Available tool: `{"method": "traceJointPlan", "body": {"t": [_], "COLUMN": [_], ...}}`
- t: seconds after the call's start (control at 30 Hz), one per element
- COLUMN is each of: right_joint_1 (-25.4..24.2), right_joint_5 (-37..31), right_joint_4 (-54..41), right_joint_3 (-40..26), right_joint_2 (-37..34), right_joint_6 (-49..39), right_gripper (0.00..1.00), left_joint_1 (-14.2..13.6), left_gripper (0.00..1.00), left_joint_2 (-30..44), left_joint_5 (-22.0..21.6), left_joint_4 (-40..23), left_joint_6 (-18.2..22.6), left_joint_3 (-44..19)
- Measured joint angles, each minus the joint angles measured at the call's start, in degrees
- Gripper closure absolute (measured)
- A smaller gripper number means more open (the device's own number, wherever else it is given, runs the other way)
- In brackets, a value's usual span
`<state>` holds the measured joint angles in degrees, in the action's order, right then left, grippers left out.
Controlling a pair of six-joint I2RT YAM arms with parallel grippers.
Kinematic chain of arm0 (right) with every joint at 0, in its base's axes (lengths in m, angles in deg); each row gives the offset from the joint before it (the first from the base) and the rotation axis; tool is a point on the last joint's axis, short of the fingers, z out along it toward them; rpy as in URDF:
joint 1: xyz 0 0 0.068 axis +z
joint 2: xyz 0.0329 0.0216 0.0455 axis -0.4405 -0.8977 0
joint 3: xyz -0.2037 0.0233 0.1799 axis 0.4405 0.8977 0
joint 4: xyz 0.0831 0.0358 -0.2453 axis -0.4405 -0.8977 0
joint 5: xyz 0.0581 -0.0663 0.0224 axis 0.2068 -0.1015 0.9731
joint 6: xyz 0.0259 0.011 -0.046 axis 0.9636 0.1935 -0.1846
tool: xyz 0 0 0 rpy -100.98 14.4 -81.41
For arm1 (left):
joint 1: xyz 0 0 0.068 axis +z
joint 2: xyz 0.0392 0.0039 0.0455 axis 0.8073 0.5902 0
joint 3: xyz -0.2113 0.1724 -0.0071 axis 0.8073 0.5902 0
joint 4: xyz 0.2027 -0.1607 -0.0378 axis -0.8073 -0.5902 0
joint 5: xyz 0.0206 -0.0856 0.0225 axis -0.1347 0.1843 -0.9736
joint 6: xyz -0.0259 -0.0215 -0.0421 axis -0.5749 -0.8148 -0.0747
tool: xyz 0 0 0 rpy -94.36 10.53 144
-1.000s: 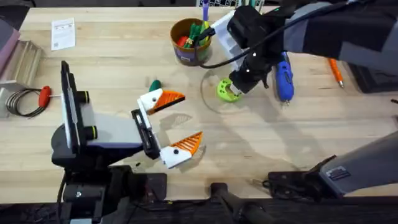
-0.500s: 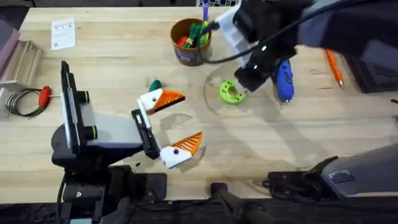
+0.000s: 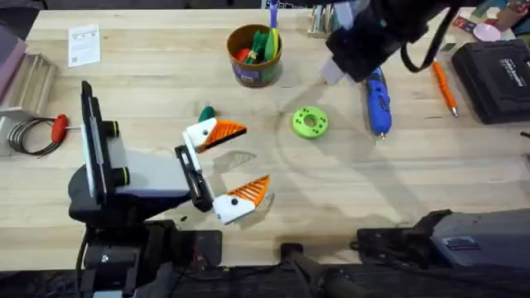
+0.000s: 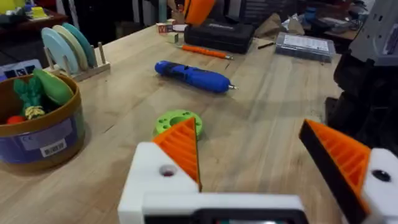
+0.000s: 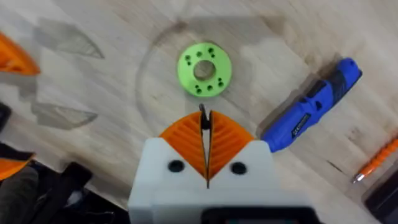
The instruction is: Pick up the gripper from the table and insert it into the empty holder that is missing its gripper. Then pick up a screw, insert it into the mounting hole, and use the screwdriver to tighten it. Finally, clean up the table by picking up the vegetable and placing it into the bucket.
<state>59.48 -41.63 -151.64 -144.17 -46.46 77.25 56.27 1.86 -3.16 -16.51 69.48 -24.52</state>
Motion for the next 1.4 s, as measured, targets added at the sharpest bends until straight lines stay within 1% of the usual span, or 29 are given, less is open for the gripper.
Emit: {"method": "traceJointPlan", "body": {"t": [0.17,0.27,0.47,0.63,0.77,0.97,1.13,1.4], "right_joint_1": [5.3,8.6,13.9,17.9,21.6,25.8,27.0,27.2], "right_joint_5": [0.0,0.5,2.2,2.7,3.5,5.6,6.0,6.1], "right_joint_4": [-1.9,-3.3,-5.9,-6.9,-6.4,-4.4,-4.1,-3.9], "right_joint_3": [-6.7,-11.0,-21.1,-26.0,-27.2,-27.3,-27.6,-27.7], "right_joint_2": [-0.2,-1.5,-9.1,-15.0,-17.6,-18.5,-19.1,-21.7], "right_joint_6": [0.4,0.6,0.5,-0.5,-2.4,-6.6,-9.0,-10.4], "right_gripper": [0.995,0.995,0.995,0.995,0.995,0.996,0.996,0.996], "left_joint_1": [0.0,0.0,0.0,0.0,0.0,0.0,0.0,0.0], "left_gripper": [0.016,0.015,0.015,0.015,0.015,0.015,0.015,0.015], "left_joint_2": [0.0,0.0,0.0,0.0,0.0,0.0,0.0,0.0], "left_joint_5": [0.0,0.0,0.0,0.0,0.0,0.0,0.0,0.0], "left_joint_4": [0.0,0.0,0.0,0.0,0.0,0.0,0.0,0.0], "left_joint_6": [0.0,0.0,0.0,0.0,0.0,0.0,0.0,0.0], "left_joint_3": [0.0,0.0,0.0,0.0,0.0,0.0,0.0,0.0]}}
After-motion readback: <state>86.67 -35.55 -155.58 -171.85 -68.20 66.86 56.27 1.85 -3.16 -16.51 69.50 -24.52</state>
